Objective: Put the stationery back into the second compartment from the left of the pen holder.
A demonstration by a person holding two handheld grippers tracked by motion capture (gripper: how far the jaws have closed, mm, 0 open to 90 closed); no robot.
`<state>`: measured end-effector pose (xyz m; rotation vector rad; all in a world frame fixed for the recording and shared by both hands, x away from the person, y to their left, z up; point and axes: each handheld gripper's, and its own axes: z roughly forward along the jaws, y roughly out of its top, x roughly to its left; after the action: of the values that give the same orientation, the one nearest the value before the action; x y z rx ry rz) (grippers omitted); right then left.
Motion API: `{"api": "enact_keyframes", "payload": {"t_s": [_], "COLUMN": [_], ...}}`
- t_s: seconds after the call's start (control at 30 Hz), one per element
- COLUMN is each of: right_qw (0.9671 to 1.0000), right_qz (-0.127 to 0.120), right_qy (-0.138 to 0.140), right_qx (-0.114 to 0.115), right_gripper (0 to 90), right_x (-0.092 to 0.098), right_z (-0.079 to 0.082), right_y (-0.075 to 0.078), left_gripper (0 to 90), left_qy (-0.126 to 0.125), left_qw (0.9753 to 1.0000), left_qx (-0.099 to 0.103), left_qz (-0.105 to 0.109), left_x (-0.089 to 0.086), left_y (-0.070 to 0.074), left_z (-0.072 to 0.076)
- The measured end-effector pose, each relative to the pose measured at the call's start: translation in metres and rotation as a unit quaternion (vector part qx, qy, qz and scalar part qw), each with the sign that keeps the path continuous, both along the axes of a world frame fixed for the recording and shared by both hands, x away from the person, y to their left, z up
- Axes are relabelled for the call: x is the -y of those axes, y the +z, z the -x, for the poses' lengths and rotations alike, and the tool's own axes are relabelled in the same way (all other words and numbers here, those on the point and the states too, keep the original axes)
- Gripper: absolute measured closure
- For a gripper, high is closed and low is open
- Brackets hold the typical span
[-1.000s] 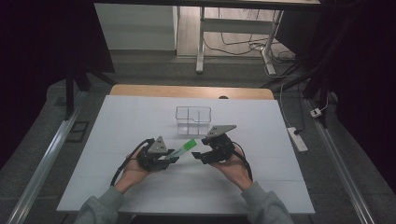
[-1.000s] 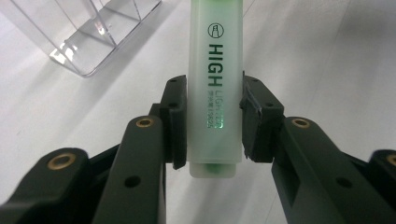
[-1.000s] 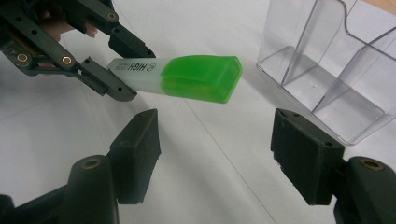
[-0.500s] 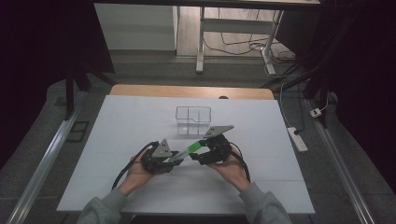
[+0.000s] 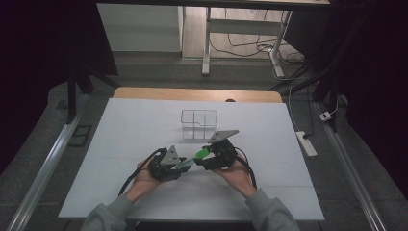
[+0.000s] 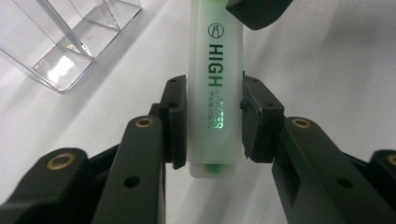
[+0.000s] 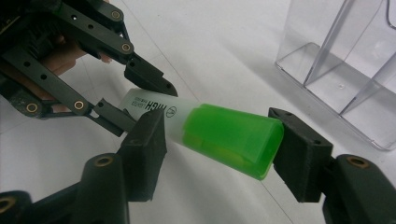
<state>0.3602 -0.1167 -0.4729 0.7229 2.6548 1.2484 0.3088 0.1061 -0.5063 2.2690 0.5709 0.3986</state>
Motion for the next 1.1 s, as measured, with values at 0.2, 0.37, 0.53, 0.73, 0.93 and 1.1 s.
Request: {"api": "enact_keyframes", "payload": {"t_s": [0.2,0.37,0.53,0.73,0.93,1.1], "right_qw": [1.0000,0.9999,0.9995,0.9982,0.9960,0.9950], "right_qz": [-0.007,-0.012,-0.028,-0.049,-0.069,-0.080], "right_qy": [-0.001,0.003,0.013,0.035,0.054,0.056], "right_qx": [0.003,0.003,0.000,-0.001,-0.015,-0.023], "right_gripper": [46.1,52.0,58.9,68.0,73.5,74.2], "right_x": [0.001,0.001,0.002,0.001,0.001,0.001], "right_z": [0.002,0.003,0.004,0.007,0.008,0.007], "right_y": [0.002,0.003,0.005,0.008,0.011,0.010], "left_gripper": [64.0,63.5,63.4,63.3,62.8,61.9], "left_qy": [0.000,0.005,0.004,0.006,0.007,0.011], "left_qw": [0.9999,0.9997,0.9995,0.9993,0.9994,0.9996], "left_qx": [-0.003,-0.004,-0.007,-0.008,-0.007,-0.006], "left_qz": [-0.011,-0.023,-0.029,-0.037,-0.032,-0.026], "left_x": [0.002,0.005,0.007,0.009,0.008,0.008], "left_y": [-0.003,-0.006,-0.008,-0.010,-0.010,-0.010], "left_z": [0.000,-0.001,-0.002,-0.002,-0.002,-0.002]}}
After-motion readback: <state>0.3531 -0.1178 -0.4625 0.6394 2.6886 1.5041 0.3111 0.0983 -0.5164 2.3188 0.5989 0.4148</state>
